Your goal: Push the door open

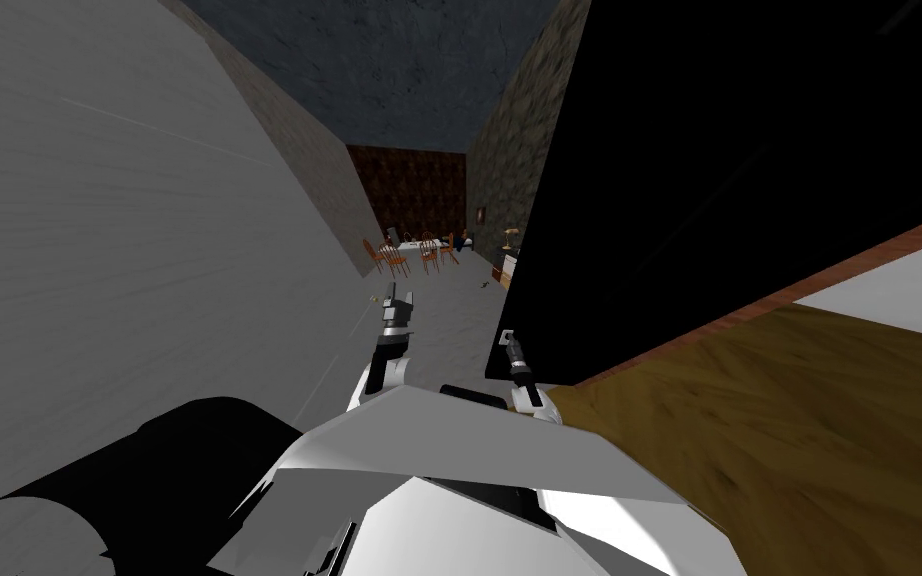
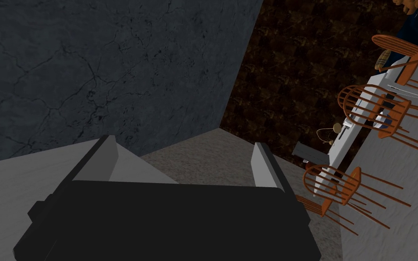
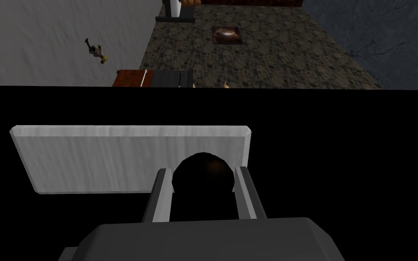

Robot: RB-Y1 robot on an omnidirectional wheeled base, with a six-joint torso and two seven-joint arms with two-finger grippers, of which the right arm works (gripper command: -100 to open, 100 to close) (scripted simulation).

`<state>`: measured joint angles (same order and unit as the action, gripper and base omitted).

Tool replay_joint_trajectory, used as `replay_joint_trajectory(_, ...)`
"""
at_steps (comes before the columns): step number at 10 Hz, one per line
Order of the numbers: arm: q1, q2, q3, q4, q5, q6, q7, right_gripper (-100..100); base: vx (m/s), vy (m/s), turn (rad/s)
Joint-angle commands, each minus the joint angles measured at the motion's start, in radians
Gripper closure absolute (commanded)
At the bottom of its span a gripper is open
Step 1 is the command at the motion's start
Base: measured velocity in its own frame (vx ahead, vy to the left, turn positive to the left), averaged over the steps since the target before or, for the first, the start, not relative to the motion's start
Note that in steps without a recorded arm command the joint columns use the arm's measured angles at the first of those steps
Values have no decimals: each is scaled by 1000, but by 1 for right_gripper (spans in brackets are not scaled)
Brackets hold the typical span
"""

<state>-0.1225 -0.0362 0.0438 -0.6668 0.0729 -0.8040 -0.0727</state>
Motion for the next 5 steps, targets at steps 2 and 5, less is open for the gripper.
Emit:
replay_joint_trajectory(2,1,0,0,0,0,0,0,100,-13,-5,2)
replay_joint_trajectory(5,1,-11,-12,3,-7,3,5,100,29,8,-8)
